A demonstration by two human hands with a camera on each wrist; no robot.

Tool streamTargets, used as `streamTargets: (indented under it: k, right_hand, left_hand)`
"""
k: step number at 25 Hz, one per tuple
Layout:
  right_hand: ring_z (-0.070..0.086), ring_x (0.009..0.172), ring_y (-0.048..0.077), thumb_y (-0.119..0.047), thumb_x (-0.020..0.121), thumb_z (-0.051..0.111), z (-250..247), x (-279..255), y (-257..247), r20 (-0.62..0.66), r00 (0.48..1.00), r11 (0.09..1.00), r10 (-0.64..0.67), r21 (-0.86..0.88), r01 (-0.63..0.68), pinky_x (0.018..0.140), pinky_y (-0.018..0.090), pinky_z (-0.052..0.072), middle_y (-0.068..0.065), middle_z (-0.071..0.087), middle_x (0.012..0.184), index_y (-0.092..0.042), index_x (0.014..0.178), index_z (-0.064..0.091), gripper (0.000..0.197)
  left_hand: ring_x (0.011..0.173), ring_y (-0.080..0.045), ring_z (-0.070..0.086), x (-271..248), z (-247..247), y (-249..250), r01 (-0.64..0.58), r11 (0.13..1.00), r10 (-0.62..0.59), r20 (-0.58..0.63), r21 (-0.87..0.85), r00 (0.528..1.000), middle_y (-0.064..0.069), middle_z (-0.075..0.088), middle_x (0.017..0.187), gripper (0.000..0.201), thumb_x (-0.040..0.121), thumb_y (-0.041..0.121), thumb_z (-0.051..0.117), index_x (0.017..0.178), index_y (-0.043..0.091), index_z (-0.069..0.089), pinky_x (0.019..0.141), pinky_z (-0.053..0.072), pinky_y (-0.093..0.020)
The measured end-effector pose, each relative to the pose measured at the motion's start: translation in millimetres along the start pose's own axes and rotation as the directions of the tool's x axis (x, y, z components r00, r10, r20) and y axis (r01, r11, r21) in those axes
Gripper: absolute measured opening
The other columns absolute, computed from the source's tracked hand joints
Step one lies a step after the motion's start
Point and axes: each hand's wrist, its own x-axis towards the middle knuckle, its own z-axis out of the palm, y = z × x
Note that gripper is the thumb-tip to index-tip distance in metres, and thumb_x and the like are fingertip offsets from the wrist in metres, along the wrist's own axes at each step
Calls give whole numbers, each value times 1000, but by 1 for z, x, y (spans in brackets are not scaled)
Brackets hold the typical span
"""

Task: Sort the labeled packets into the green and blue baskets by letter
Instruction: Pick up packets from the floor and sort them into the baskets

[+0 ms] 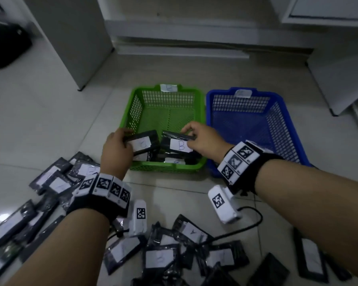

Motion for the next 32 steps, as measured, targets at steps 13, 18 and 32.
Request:
streamTargets:
  k: [13, 18, 32]
  right_hand:
    - [45, 104, 22, -3, 88, 52, 37, -46, 19, -136, 951, 922, -278, -315, 225, 87, 23, 32, 8, 60, 108, -14, 113, 68, 32]
    - [57, 92, 13, -11, 86, 59, 63, -129, 29, 47, 999, 994, 5, -106, 0, 86, 27, 47, 0, 62, 102, -18, 100, 69, 19]
    - [65, 76, 25, -10, 82, 67, 40, -138, 33, 189, 964, 963, 188, 160, -219, 64, 36, 56, 9, 63, 87, -9, 99, 59, 18]
  left_hand:
    - [127, -31, 42, -47, 23, -36, -348, 936, 350, -71, 46, 934, -16, 46, 133, 31, 83, 2, 53, 111, 8, 64, 105, 39, -41]
    - [83, -15, 52, -113, 21, -41, -462, 886, 449, 315, -36, 836, 0, 55, 91, 15, 84, 21, 63, 98, 18, 59, 78, 46, -32]
    - [78, -18, 61, -107, 18, -20, 173, 976, -11, 772, -128, 636, -7, 65, 86, 17, 83, 21, 71, 95, 11, 63, 75, 54, -33]
